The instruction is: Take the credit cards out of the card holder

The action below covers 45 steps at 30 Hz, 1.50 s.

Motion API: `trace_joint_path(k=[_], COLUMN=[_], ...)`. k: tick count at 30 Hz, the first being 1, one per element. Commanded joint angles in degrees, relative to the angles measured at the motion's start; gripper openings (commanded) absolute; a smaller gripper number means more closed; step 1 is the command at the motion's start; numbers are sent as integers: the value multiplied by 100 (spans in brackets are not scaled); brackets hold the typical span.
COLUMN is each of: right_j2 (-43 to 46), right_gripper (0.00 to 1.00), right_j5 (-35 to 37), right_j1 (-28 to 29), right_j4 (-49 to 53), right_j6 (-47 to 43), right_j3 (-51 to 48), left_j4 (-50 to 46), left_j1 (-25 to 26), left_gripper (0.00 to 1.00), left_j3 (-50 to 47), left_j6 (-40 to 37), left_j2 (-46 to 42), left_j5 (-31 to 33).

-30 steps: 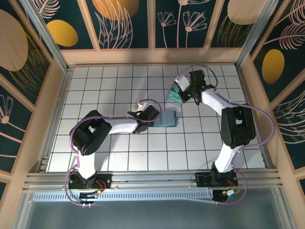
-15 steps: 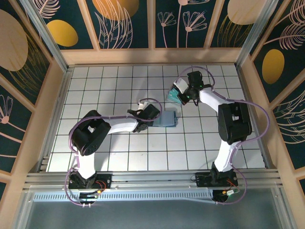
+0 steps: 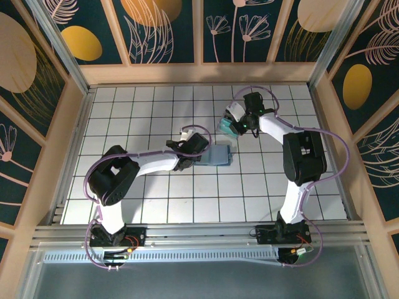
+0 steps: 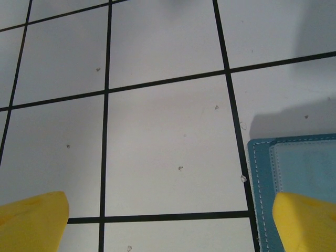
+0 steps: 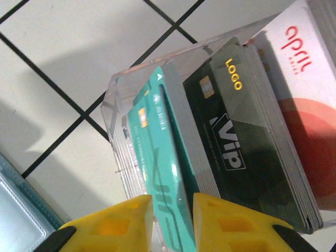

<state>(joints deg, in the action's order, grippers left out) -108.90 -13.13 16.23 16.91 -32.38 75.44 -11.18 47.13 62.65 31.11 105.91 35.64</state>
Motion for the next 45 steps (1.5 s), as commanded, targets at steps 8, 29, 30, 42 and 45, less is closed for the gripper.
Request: trace_joint_path(k=[8,29,30,42,45], right_j2=[1267,524,458,-35,-79], right_gripper=[32,43,43,52,53], right_j5=[973,2518,2447,2267,2279], right_j1=[358,3123,3123,3174,3175], right_j4=[-836,-183,-190,-197,-110], right_j6=[1731,6366,6383,6249,6218], right_j3=[-435,-1080,-1045,-760,-733], left_j4=[-156,-16,-21,-138,-139], left_j1=[-231,-1197,-1196,-1203,-1198], left_gripper=[99,99,99,99,99], left_j3=[21,-1610,-1637,-1651,-1642], left_j6=[707,2628,2636,2755,2753], left_j2=[-738,-2414,-2437,-2319,-2302], left_j5=[368,443,462,503,497])
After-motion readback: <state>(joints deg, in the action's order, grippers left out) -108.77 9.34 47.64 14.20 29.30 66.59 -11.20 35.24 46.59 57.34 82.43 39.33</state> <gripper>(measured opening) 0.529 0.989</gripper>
